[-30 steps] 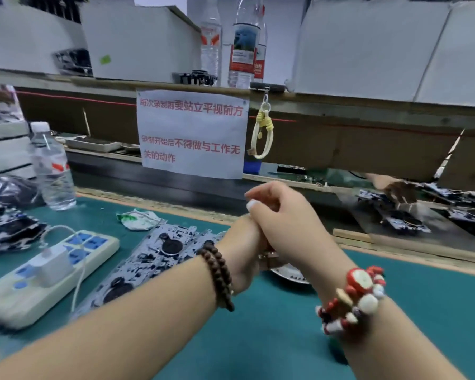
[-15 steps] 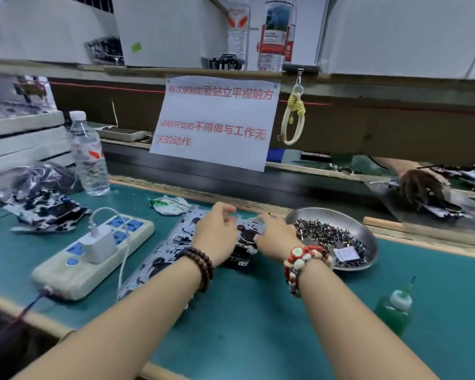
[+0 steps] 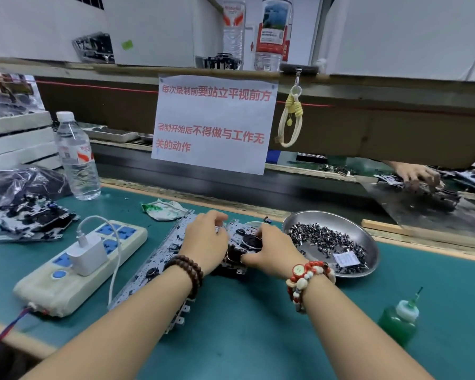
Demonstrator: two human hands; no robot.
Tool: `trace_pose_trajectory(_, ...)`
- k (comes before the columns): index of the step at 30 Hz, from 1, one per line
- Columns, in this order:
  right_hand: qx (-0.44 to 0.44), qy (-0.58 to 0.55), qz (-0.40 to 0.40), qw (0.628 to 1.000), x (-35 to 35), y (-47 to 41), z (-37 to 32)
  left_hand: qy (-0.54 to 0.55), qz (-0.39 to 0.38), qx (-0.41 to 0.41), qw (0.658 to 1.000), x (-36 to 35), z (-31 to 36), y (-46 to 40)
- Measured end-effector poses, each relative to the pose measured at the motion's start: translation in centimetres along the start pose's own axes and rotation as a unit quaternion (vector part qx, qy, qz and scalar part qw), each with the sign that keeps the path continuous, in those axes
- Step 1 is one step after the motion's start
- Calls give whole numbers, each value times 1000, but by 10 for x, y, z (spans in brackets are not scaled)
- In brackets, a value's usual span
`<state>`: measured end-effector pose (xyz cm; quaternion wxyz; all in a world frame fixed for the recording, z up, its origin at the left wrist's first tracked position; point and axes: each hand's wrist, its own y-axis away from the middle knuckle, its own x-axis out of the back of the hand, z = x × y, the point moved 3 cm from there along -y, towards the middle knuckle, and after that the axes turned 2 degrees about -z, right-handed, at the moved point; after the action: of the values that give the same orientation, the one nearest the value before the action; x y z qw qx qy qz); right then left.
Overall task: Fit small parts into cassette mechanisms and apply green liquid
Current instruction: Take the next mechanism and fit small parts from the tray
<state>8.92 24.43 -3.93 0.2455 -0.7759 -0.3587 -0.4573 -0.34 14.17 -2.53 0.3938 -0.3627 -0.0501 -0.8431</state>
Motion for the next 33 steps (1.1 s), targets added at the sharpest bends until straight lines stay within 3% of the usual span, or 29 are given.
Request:
trace_pose_trajectory(3,-57,-163,-6,985,6,-1,13,31,-3,9,999,3,1,-2)
trace_pose_trajectory(6,-93,-390,-58,914,5,3,24,125,-24,41,991,2,8,1)
trace_pose_trajectory(9,-87,-470,-55,876,11,23,31,221,-64,61,971,-3,17,9)
trace_pose_trajectory(15,-32,-317,30,948,35,113,47,277,-80,23,957,-5,13,28)
trace_pose_trajectory(18,-39,-161,-1,986,27,145,52,236,-108,-26,965,-22,14,43)
trace_pose_trajectory(21,-35,-26,-49,998,10,155,54,146,-133,-96,976,-45,15,61)
trace_pose_trajectory(27,2,23,-82,996,14,154,63,17,-146,-164,975,-76,9,83)
trace_pose_trajectory(29,0,-15,-62,998,33,142,60,7,-137,-173,975,-83,7,85)
trace_pose_trajectory(32,-9,-27,58,998,47,101,59,7,-128,-173,976,-89,7,86)
trace_pose_trajectory(33,-9,-10,56,998,47,89,59,9,-130,-173,976,-90,7,86)
